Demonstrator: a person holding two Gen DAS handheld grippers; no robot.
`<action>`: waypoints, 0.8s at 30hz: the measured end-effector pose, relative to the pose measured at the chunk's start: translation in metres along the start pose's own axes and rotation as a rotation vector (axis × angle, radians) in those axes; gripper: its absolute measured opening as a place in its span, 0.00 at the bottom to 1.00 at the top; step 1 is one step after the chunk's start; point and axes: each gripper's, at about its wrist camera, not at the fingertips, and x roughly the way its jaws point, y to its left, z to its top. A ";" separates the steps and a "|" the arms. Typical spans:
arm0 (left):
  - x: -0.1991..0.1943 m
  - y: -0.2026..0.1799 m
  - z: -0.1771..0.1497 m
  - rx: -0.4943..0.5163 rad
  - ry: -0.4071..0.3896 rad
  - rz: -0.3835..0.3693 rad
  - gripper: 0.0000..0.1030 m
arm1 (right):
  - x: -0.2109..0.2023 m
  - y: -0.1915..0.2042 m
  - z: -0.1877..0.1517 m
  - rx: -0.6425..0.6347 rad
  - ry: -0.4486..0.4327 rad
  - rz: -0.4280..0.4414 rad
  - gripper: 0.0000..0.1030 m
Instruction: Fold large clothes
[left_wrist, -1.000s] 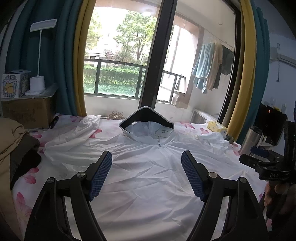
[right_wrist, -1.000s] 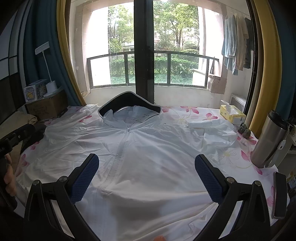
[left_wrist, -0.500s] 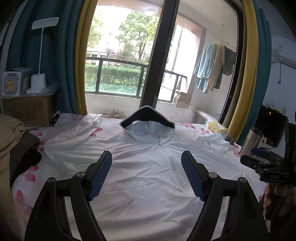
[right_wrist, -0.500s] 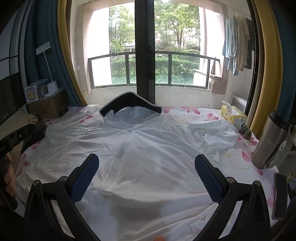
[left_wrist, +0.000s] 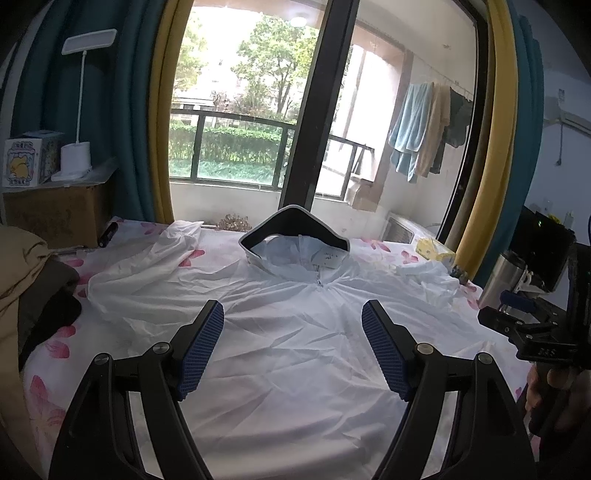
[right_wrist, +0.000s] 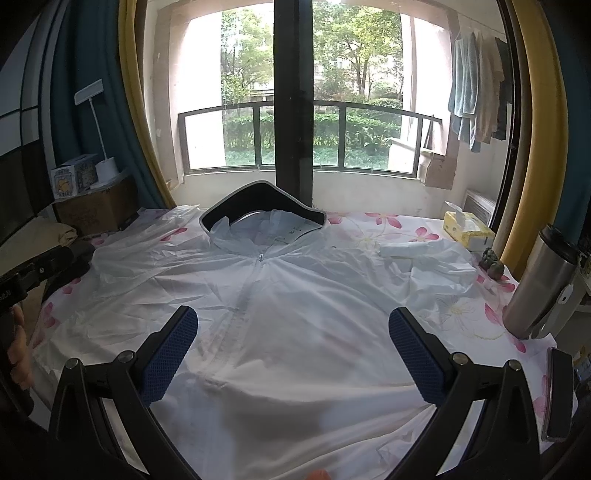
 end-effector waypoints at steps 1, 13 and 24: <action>0.001 0.000 0.000 0.000 0.003 0.001 0.78 | 0.001 -0.001 0.000 -0.004 0.003 -0.003 0.99; 0.038 -0.014 0.006 0.011 0.062 0.026 0.78 | 0.030 -0.046 0.002 0.019 0.064 -0.021 0.99; 0.092 -0.019 0.022 -0.006 0.105 0.024 0.78 | 0.069 -0.092 0.014 -0.063 0.105 -0.039 0.99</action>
